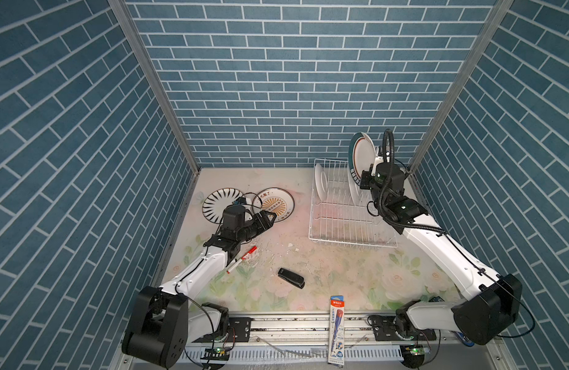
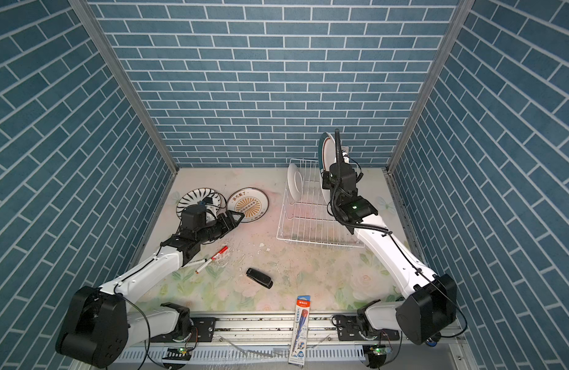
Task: Unload the plates from the dish rack
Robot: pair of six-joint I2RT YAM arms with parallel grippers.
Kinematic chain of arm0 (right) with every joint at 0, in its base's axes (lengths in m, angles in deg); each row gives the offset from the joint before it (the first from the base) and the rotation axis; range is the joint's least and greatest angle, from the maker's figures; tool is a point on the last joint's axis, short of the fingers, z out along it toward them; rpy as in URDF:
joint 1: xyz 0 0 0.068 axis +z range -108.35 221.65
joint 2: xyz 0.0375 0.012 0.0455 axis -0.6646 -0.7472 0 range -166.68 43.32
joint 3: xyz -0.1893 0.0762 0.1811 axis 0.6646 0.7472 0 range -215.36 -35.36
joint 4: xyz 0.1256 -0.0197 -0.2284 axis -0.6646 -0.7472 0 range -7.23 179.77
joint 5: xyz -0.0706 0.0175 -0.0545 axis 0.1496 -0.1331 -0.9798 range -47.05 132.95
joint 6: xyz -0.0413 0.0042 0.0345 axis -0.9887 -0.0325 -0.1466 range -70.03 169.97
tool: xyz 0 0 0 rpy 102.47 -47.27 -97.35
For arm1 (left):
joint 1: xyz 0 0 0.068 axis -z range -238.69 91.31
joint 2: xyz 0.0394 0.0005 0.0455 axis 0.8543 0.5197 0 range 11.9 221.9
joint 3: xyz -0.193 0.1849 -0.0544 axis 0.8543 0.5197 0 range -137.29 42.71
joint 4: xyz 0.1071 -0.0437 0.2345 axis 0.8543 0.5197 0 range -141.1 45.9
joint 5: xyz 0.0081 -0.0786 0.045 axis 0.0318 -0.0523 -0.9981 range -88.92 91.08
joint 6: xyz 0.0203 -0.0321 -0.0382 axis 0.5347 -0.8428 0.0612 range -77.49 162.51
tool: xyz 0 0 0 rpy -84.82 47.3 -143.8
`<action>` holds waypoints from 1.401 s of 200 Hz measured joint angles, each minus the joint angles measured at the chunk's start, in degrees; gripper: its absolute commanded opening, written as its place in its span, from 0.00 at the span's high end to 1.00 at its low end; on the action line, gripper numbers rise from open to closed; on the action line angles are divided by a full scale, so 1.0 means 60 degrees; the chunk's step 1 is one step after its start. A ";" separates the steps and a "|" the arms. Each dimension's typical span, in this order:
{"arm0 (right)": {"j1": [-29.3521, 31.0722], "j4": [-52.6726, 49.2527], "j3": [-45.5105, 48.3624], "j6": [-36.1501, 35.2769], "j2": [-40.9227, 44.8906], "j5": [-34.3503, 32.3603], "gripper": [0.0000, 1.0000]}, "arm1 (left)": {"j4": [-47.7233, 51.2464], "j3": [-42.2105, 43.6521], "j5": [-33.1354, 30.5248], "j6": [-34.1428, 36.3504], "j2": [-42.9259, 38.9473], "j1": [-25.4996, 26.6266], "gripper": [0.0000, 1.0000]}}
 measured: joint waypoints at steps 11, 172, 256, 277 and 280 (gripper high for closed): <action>-0.0007 -0.0062 0.0022 0.0208 -0.0004 0.0262 1.00 | 0.0000 0.0000 -0.0004 0.0004 0.0000 0.0000 0.24; -0.0798 0.0044 0.0663 0.3493 -0.0087 0.4597 1.00 | 0.0124 0.0000 -0.0080 0.0007 -0.0186 0.0000 0.23; -0.0947 0.0546 0.0827 0.5147 -0.0200 0.6309 1.00 | -0.1792 0.0583 0.0641 -0.1089 0.0164 -0.0007 0.22; -0.0947 0.0852 0.1096 0.5581 -0.0302 0.6696 1.00 | -0.2331 0.0783 0.0783 -0.1402 0.0302 -0.0015 0.22; -0.0947 0.0892 0.1122 0.5635 -0.0331 0.6743 1.00 | -0.2393 0.0805 0.0794 -0.1446 0.0310 -0.0015 0.22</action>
